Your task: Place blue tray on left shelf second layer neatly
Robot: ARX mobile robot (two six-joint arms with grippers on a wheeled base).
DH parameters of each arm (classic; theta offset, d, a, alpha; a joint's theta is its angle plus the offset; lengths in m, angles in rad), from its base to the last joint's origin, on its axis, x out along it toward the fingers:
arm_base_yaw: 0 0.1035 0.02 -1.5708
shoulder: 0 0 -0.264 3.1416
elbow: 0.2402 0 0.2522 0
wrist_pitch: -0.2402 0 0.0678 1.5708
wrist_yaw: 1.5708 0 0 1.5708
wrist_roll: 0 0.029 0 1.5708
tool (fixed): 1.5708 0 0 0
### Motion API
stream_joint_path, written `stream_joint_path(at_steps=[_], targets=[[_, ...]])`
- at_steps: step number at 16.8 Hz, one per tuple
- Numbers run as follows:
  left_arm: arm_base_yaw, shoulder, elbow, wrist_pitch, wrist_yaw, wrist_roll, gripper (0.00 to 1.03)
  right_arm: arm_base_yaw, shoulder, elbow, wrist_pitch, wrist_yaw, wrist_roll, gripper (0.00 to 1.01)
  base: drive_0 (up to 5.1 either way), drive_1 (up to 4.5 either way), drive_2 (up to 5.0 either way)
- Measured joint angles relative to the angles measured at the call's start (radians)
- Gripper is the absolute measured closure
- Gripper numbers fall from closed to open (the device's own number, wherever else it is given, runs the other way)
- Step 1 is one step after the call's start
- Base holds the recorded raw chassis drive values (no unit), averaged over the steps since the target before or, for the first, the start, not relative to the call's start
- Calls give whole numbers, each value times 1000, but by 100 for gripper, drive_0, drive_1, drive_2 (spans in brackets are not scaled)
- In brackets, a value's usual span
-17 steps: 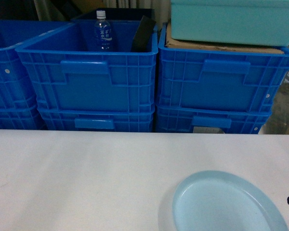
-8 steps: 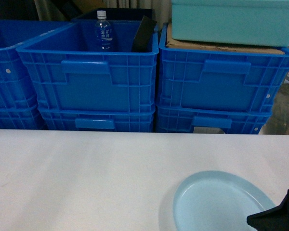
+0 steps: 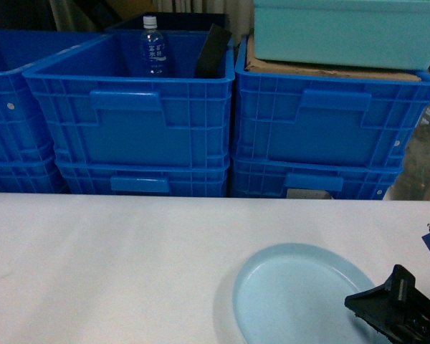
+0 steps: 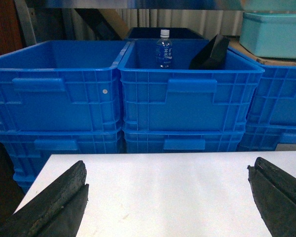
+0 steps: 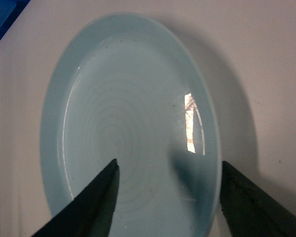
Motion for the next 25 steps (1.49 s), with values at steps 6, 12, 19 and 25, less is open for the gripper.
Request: stream_joint_path(at_steps=[6,12,19,25], targets=[[0,0,0,0,0,0,5,-63,65,-22,65,25,-28,99,0,0,0],[0,0,0,0,0,0,5,-77,-356,-78,-323,5,-166,99,0,0,0],[0,0,0,0,0,0,5,-131,-1138,-54,-343,105,-582,99,0,0,0],[0,0,0,0,0,0,5,-124,-1199,-199,-229,156,-545,99,0,0,0]])
